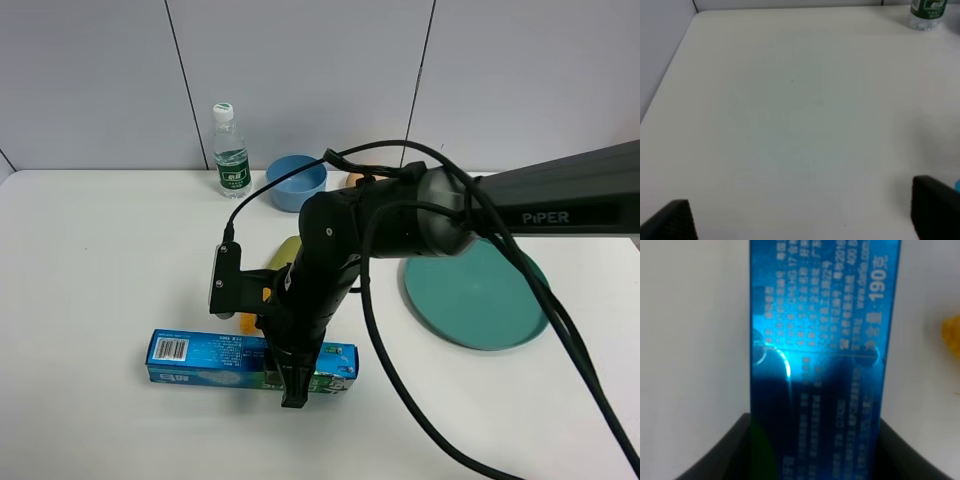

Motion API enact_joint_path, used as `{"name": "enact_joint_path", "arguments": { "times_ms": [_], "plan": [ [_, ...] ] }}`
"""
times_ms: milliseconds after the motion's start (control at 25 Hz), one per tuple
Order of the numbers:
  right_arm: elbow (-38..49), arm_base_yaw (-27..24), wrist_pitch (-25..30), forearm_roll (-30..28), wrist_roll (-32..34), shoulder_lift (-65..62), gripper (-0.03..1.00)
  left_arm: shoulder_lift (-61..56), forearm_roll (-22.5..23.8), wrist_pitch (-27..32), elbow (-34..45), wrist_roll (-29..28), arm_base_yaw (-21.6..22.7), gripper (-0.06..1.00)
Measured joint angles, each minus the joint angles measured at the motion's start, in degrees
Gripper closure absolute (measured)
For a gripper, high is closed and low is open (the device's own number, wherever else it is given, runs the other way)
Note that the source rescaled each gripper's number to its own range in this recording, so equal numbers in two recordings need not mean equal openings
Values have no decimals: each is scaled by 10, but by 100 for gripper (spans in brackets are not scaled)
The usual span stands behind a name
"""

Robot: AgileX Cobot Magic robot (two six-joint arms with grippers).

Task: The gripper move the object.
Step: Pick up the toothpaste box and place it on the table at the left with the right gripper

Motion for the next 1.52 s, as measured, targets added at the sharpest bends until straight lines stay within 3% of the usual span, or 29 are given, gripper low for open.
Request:
{"name": "enact_joint_path", "arguments": {
  "times_ms": [640, 1360, 1440, 1520],
  "plan": [
    [0, 2, -1, -26, -12, 30, 97, 0, 0, 0, 0, 0, 0, -6],
    [0, 2, -7, -8, -11, 30, 96, 0, 0, 0, 0, 0, 0, -6],
    [0, 2, -8, 1, -11, 30, 80, 0, 0, 0, 0, 0, 0, -6],
    [-1, 2, -10, 9, -11, 29, 46, 0, 0, 0, 0, 0, 0, -6]
  ]
}}
